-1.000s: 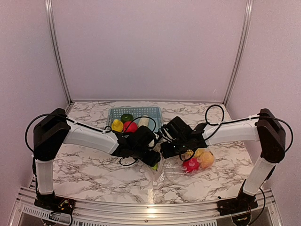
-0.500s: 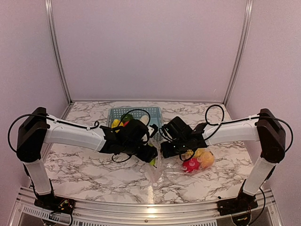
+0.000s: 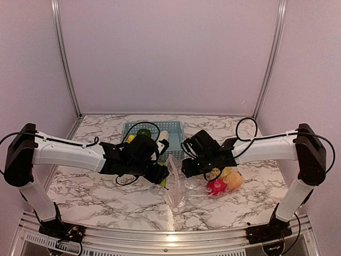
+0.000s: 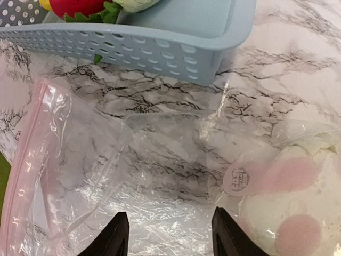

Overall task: Open the zip-top bag and remove the fake food
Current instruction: Pick up the fake fruit from the zipper food storage bag, then place the fake fruit in the bin.

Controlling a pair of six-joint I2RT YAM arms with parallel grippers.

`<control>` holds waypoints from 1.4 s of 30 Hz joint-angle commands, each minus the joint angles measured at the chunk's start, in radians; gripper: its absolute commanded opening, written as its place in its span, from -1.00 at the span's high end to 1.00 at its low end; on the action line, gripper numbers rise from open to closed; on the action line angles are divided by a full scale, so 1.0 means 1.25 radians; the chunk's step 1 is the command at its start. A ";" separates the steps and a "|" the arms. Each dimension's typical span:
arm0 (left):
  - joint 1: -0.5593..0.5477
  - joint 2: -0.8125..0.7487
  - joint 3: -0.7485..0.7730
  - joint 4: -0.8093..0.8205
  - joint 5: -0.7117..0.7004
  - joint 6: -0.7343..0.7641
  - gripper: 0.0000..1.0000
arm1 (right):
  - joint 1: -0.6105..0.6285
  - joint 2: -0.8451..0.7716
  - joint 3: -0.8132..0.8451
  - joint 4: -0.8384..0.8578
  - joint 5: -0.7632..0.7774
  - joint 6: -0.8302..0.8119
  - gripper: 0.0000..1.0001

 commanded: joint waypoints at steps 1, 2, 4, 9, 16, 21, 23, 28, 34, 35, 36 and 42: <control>0.005 -0.064 -0.024 -0.028 -0.056 -0.006 0.00 | -0.005 -0.042 0.012 -0.016 0.014 0.005 -0.03; 0.008 -0.073 -0.027 -0.030 -0.063 -0.007 0.00 | -0.004 -0.047 0.015 -0.018 0.016 0.005 -0.03; 0.012 -0.089 -0.030 -0.033 -0.073 -0.008 0.00 | -0.004 -0.058 0.023 -0.028 0.019 0.006 -0.04; 0.026 -0.115 -0.004 -0.045 -0.066 -0.012 0.00 | -0.004 -0.089 0.038 -0.049 0.039 0.005 -0.09; 0.065 -0.095 0.076 -0.045 -0.043 0.002 -0.01 | -0.004 -0.128 0.042 -0.064 0.064 0.006 -0.17; 0.103 -0.034 0.147 -0.030 -0.027 0.032 -0.01 | -0.004 -0.154 0.039 -0.075 0.080 0.012 -0.23; 0.119 0.003 0.187 -0.034 -0.020 0.044 -0.01 | -0.003 -0.164 0.037 -0.080 0.086 0.013 -0.27; 0.150 0.110 0.299 -0.032 -0.015 0.082 -0.01 | -0.004 -0.188 0.029 -0.086 0.097 0.017 -0.33; 0.184 0.250 0.434 -0.036 0.006 0.137 -0.01 | -0.005 -0.220 0.014 -0.094 0.110 0.024 -0.41; 0.188 0.273 0.453 -0.039 0.010 0.148 -0.01 | -0.005 -0.226 0.011 -0.096 0.112 0.027 -0.41; 0.191 0.292 0.473 -0.042 0.012 0.160 -0.01 | -0.005 -0.231 0.008 -0.099 0.114 0.028 -0.41; 0.215 0.407 0.579 -0.051 0.022 0.191 -0.02 | -0.005 -0.264 -0.009 -0.108 0.125 0.042 -0.43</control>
